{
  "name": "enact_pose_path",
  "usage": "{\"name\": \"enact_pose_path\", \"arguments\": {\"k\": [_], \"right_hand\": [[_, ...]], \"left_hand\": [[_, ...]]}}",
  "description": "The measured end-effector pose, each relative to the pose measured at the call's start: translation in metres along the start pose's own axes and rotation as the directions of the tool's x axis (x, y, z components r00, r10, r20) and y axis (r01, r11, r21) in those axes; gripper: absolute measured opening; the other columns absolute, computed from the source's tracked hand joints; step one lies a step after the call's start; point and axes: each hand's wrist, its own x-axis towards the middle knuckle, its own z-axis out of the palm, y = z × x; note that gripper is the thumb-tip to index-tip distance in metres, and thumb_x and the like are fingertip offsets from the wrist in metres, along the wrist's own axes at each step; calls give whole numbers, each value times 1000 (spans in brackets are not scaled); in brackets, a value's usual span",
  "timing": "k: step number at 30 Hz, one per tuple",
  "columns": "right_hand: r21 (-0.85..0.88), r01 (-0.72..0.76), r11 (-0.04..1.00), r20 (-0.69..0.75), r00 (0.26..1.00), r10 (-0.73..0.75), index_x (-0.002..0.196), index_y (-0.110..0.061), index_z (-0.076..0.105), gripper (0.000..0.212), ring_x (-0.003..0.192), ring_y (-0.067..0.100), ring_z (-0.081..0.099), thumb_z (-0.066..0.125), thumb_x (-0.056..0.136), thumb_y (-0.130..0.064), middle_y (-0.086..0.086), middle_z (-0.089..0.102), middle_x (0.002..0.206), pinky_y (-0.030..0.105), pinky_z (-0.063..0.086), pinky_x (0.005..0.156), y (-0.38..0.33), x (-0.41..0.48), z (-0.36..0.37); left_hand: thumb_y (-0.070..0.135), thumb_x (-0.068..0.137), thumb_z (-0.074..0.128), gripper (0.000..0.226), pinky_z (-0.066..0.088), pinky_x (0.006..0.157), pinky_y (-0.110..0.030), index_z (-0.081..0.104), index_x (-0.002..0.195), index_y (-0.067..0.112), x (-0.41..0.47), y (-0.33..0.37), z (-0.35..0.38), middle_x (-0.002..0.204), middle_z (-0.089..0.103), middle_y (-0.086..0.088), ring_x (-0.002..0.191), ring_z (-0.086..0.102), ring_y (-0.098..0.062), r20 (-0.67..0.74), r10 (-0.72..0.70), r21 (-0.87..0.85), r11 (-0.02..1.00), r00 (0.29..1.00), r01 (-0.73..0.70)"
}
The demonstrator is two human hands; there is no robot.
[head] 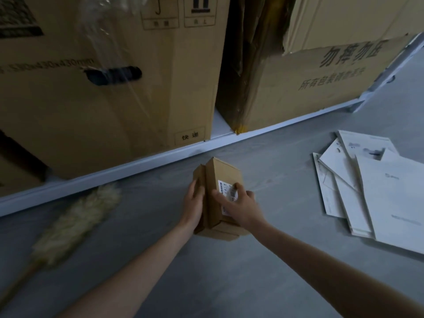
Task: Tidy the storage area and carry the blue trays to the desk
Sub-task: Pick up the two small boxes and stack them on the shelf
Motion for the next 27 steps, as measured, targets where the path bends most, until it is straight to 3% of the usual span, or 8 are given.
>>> {"name": "enact_pose_path", "arguments": {"k": [3,8,11,13,15,21,24,27], "right_hand": [[7,28,1000,34,999,-28,150,-30,29,85,127,37,51,42,82,-80,14,37,144,42,42,105,-16,-12,13],[237,70,969,-11,998,-69,122,-31,51,28,105,26,61,54,96,-41,15,60,118,42,55,87,-35,-48,8],[495,-92,864,25,995,92,134,-21,45,58,106,24,65,64,89,-51,11,61,126,40,56,89,-55,-98,-16],[600,-315,735,252,947,200,137,-13,51,82,107,28,68,64,77,-69,9,68,123,42,54,94,-77,-137,-39],[636,-438,636,430,885,180,122,-12,68,79,103,34,71,62,74,-74,13,75,111,46,55,95,-108,-186,-64],[730,-431,531,439,891,120,114,-6,72,70,99,38,72,68,75,-64,18,76,105,51,55,95,-234,-350,-156],[712,-400,578,425,900,99,113,-5,72,69,94,35,74,70,73,-61,17,77,102,47,59,89,-316,-428,-204],[674,-346,653,431,902,32,114,-10,71,65,96,31,73,75,70,-58,11,77,102,44,59,87,-402,-489,-241]], "left_hand": [[66,82,57,75,50,98,-40,44,142,22,-8,5,-15,130,61,-2,112,62,-19,25,-42,-7,999,999,42],[52,74,71,67,54,83,-36,45,132,30,-44,37,-49,117,67,0,97,66,-18,27,-129,74,989,991,127],[40,84,70,54,53,72,-29,46,132,30,-97,81,-73,111,70,-5,94,70,-19,70,-154,70,986,986,149],[38,82,70,52,52,68,-26,49,128,27,-143,124,-85,107,71,-9,91,72,-20,75,-175,39,984,982,172],[39,74,67,58,53,70,-28,50,127,23,-188,171,-99,106,72,-12,92,72,-22,66,-192,10,981,979,192],[43,74,71,62,59,76,-37,52,130,22,-336,342,-147,106,75,-6,94,74,-21,70,-275,-43,960,959,278],[42,61,82,80,55,93,-52,54,133,20,-413,437,-184,111,75,-10,99,73,-28,72,-280,-57,957,957,285],[33,65,80,69,56,91,-50,56,128,19,-473,522,-240,107,75,-14,99,73,-32,32,-255,-92,962,966,257]]}}
